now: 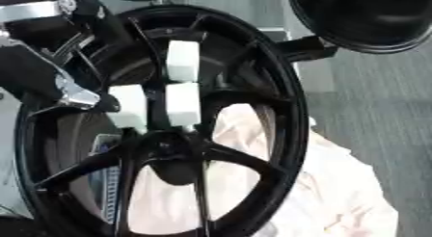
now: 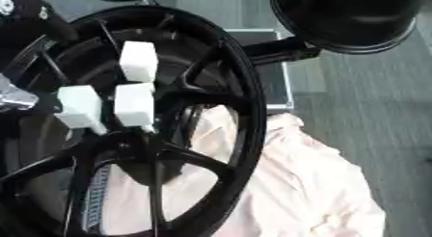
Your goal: Pull the pin out of the wheel hub.
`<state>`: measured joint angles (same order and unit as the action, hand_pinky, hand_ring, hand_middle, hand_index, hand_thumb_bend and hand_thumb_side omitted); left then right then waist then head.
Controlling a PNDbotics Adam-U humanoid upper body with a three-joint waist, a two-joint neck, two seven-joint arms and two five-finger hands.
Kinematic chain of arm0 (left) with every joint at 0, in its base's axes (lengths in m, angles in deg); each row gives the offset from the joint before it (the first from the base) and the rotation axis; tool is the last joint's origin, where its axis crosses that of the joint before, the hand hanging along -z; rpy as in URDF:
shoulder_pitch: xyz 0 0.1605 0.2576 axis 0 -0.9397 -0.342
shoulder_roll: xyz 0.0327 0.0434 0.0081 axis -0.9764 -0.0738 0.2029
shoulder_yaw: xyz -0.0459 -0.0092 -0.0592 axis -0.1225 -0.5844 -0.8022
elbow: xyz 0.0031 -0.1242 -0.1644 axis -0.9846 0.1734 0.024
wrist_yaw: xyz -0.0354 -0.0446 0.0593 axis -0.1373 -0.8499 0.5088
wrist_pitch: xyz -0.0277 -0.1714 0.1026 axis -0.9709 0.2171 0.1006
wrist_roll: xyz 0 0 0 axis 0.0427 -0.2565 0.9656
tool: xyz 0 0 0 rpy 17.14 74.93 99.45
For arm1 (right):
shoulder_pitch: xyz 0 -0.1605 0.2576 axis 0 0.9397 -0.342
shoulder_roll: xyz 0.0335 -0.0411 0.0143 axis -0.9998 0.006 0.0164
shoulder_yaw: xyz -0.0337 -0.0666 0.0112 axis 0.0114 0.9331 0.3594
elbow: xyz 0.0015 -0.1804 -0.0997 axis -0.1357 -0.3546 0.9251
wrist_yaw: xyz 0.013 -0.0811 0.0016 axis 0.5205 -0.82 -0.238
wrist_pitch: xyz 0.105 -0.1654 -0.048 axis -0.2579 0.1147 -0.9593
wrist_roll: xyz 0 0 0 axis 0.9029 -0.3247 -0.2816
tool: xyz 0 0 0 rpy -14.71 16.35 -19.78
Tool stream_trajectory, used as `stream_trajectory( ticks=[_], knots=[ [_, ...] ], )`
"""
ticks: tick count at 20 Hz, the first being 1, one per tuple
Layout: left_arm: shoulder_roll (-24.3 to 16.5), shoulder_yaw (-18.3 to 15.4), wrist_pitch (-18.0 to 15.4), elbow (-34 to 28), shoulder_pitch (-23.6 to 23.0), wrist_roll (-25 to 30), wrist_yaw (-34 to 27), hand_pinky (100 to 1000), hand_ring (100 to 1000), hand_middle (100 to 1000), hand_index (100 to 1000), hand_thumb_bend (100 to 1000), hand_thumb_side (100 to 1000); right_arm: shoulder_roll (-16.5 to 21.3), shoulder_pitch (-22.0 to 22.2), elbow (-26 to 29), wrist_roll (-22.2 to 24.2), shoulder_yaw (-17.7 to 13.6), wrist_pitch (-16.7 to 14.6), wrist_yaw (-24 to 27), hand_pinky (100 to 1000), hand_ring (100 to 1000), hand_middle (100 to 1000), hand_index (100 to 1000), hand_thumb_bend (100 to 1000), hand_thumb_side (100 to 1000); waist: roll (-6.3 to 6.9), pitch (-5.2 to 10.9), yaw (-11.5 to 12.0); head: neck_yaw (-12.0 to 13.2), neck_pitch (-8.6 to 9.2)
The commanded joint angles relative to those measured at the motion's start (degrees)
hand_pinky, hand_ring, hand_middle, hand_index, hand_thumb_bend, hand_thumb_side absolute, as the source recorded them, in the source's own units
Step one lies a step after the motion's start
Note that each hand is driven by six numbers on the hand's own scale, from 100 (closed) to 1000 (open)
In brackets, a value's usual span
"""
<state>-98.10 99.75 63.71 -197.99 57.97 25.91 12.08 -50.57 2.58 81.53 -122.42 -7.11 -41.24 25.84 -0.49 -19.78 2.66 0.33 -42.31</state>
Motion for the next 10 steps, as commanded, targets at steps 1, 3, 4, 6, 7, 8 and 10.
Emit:
stream_trajectory(
  ticks=[1,3,4,6,7,8,10],
  knots=[
    [-0.47,0.12,0.76,-0.56,0.99,1.22,0.44,800,770,704,823,670,435,0.68,0.02,0.7,-0.13,-0.23,-0.02,0.1,484,669,570,749,100,523,-0.09,1.22,0.06,0.19,-0.27],
    [0.06,0.53,1.15,-0.56,1.33,1.88,0.79,798,766,699,822,676,430,0.68,0.07,0.7,-0.15,-0.26,-0.02,0.09,484,669,570,749,100,524,-0.12,1.31,0.08,0.24,-0.24],
    [0.4,0.82,1.36,-0.56,1.54,2.22,0.97,795,761,691,822,674,428,0.66,0.06,0.7,-0.15,-0.25,-0.02,0.11,484,669,570,749,100,525,-0.13,1.34,0.09,0.26,-0.2],
    [1.12,1.53,1.78,-0.56,1.95,3.03,1.4,792,752,677,819,676,424,0.61,0.01,0.7,-0.14,-0.23,-0.03,0.15,484,669,569,749,100,525,-0.14,1.34,0.1,0.3,-0.15],
    [1.41,1.88,2.01,-0.56,2.07,3.45,1.66,790,747,669,816,675,426,0.59,-0.01,0.7,-0.14,-0.23,-0.03,0.16,484,669,569,749,100,525,-0.15,1.33,0.09,0.31,-0.13],
    [1.66,2.18,2.24,-0.56,2.13,3.84,1.97,788,741,659,813,674,422,0.55,-0.02,0.7,-0.14,-0.22,-0.03,0.19,485,669,569,749,100,525,-0.18,1.3,0.08,0.31,-0.14],
    [2.09,2.56,2.64,-0.56,2.2,4.36,2.62,784,735,645,803,671,415,0.46,-0.02,0.7,-0.16,-0.23,-0.03,0.21,485,669,569,749,100,527,-0.19,1.23,0.07,0.33,-0.15]
  ],
)
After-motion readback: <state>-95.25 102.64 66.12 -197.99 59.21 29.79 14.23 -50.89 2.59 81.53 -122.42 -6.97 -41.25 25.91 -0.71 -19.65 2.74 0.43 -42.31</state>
